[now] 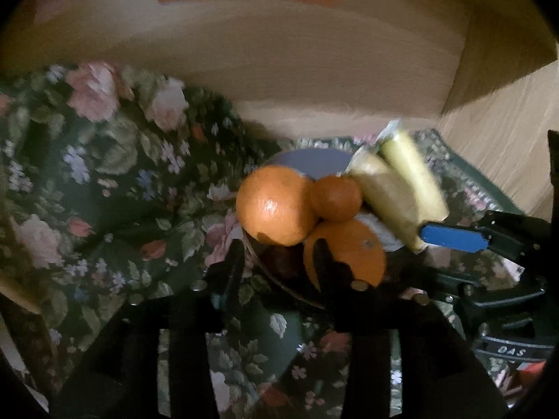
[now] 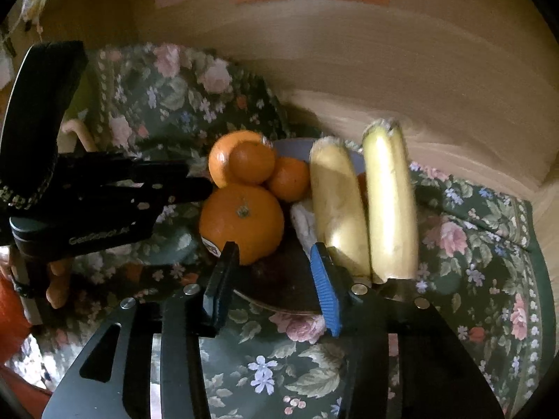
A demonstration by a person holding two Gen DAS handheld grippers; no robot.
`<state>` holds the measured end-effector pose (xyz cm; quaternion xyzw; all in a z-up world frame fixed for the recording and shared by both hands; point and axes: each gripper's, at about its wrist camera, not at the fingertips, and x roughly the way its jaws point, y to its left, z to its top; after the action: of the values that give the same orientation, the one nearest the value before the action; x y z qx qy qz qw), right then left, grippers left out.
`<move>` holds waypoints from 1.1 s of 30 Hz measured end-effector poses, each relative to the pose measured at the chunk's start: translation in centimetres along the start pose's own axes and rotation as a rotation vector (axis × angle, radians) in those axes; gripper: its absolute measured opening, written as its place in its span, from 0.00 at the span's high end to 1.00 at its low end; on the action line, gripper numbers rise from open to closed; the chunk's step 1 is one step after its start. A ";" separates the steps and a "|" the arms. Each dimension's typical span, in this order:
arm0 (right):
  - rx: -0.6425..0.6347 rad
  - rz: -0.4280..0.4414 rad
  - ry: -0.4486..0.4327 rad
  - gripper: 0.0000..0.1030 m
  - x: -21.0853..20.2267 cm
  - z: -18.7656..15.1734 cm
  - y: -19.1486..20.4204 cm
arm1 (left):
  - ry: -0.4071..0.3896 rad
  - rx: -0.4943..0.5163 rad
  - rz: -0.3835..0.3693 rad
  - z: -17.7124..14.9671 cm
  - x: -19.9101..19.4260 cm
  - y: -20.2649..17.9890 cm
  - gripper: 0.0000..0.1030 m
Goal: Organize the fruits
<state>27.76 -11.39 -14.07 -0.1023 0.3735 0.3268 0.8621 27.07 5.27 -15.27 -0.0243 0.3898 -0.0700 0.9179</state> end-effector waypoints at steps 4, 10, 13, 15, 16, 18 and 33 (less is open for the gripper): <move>0.019 -0.018 -0.084 0.62 -3.3 0.4 0.0 | -0.106 0.009 0.014 0.4 -4.4 -0.8 0.58; 0.039 -0.056 -0.238 0.62 -9.6 0.8 0.8 | -0.267 -0.012 0.014 0.7 -11.5 -1.9 0.58; 0.052 -0.074 -0.327 0.62 -12.8 0.7 1.7 | -0.360 -0.008 0.033 0.3 -15.4 -3.1 0.58; 0.064 -0.077 -0.391 0.62 -15.5 0.2 2.2 | -0.423 -0.001 0.050 -0.4 -18.1 -4.1 0.58; 0.067 -0.082 -0.414 0.62 -16.3 0.1 2.5 | -0.452 0.002 0.060 -0.8 -19.2 -4.5 0.58; 0.068 -0.095 -0.473 0.62 -18.7 -0.6 3.3 | -0.503 0.004 0.072 -1.5 -21.5 -5.3 0.53; 0.033 -0.189 -0.691 0.18 -26.9 -5.1 8.2 | -0.698 0.037 0.151 -7.8 -30.3 -9.7 0.11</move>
<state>5.88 -20.34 2.04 -0.0059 0.0541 0.2546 0.9655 -0.38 0.19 1.86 -0.0013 0.0522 0.0034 0.9986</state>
